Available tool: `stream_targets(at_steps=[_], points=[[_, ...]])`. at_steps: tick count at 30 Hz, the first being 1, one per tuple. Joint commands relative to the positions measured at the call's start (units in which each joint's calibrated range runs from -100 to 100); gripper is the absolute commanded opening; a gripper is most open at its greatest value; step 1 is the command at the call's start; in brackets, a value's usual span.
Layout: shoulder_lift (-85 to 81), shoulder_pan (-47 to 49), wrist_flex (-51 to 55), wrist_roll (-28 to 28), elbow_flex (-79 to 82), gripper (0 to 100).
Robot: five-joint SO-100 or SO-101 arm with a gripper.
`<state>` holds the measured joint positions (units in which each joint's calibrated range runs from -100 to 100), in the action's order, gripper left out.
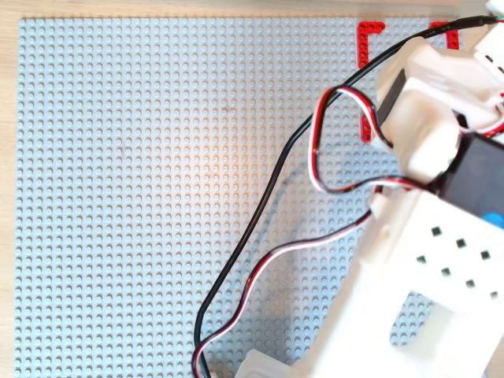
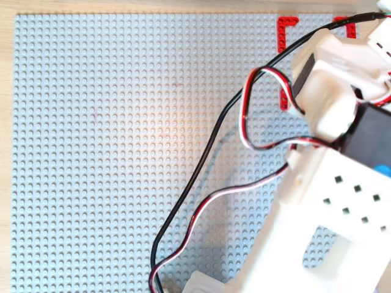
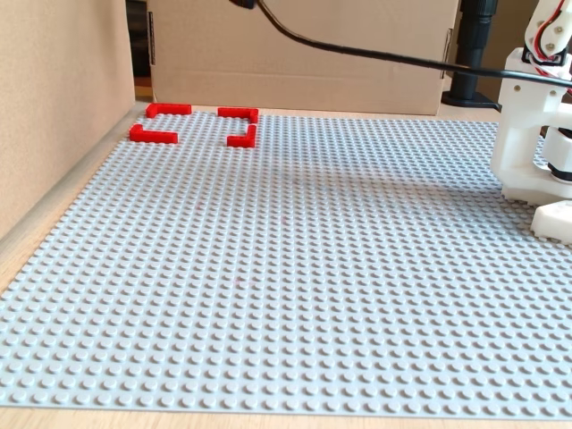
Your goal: Grab the Lego and store it in red box
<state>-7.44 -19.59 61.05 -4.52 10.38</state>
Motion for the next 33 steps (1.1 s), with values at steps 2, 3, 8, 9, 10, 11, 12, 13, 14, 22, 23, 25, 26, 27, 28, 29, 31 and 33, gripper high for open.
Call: stream_targets(at_steps=[2,3,8,9,10,11,12,13,14,22,23,25,26,27,28,29,31,33], points=[[5.91,-0.54,-5.79,0.30,-0.83,2],[7.18,-0.54,-6.67,0.35,-0.92,2],[12.01,0.05,-10.79,0.71,-0.74,2],[13.03,0.05,-11.67,0.71,-0.92,2],[14.22,0.05,-12.98,0.77,-1.01,2],[15.32,0.05,-14.21,0.87,-1.01,2],[16.51,0.05,-15.35,1.18,-1.01,2],[17.44,0.05,-16.32,1.60,-1.01,2],[18.54,-0.02,-17.46,1.76,-1.10,2],[25.15,-0.32,-18.33,1.91,-7.10,9],[25.74,-0.47,-17.54,1.91,-8.38,11],[26.68,-0.69,-16.32,1.96,-10.56,13],[26.76,-0.69,-15.00,2.12,-11.74,13],[26.68,-0.69,-14.12,2.12,-12.56,13],[26.59,-0.69,-13.07,2.12,-13.47,13],[26.25,-0.69,-11.67,2.12,-14.56,13],[24.05,-0.69,-7.90,2.07,-17.38,13],[22.01,-0.69,-5.18,2.22,-19.19,13]])
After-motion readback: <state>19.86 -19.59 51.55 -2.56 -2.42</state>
